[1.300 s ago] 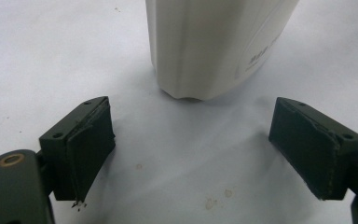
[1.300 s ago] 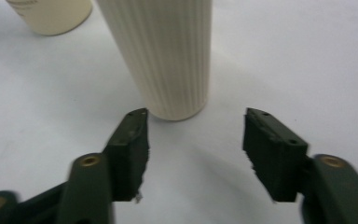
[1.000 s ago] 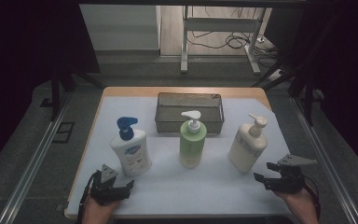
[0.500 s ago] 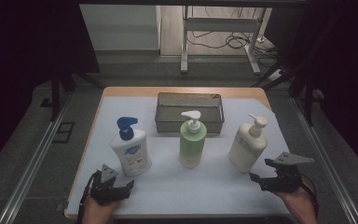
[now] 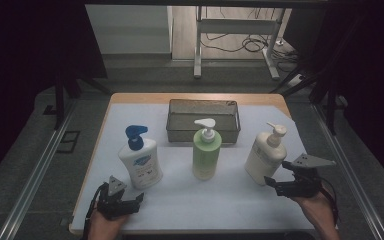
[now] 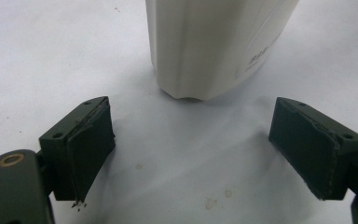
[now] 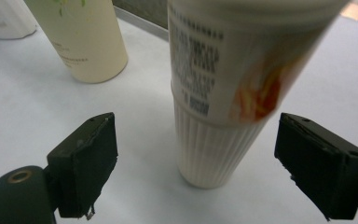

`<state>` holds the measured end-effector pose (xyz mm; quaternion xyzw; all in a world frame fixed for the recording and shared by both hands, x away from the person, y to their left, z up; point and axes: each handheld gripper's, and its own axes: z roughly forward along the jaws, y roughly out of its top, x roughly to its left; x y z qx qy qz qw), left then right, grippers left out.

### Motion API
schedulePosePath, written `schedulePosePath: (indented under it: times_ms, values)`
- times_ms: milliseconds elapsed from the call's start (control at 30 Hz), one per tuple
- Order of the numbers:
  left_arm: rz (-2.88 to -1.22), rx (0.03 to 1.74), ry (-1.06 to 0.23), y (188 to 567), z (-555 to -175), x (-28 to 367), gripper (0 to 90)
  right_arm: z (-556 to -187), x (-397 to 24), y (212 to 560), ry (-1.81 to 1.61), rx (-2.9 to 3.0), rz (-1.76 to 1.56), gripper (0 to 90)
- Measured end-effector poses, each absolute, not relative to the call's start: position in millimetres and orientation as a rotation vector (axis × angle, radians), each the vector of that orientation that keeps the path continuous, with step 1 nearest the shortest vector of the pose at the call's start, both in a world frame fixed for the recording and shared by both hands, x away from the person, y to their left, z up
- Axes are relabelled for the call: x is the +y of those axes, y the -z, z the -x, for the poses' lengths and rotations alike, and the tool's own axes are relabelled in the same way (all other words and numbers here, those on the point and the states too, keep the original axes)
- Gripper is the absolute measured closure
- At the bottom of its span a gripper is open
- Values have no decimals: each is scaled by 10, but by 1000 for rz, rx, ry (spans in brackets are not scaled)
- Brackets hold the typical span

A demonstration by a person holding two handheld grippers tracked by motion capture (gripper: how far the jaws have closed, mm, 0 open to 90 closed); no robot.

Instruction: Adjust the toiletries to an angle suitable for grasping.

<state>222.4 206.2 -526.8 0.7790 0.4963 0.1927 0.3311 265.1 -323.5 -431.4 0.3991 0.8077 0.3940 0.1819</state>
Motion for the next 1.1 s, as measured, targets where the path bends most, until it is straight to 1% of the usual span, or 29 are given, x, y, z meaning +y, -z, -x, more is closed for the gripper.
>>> schedulePosePath:
  times_ms: [833,933,967,1000,1100]
  values:
    - [-2039,1297,-503,5267,-2224,2063,135,-2944,-3034,4203,-1144,2184,-1224,144]
    - [-2038,1297,-503,5267,-2224,2063,135,-2964,-2997,4185,-1129,2161,-1232,186]
    - [-2039,1297,-503,5267,-2224,2064,135,-2977,-2981,4177,-1121,2147,-1242,217]
    - [-2038,1297,-503,5267,-2224,2063,135,-2977,-2981,4177,-1121,2147,-1242,217]
    - [-2038,1297,-504,5268,-2225,2063,135,-2993,-2979,4168,-1113,2128,-1244,270]
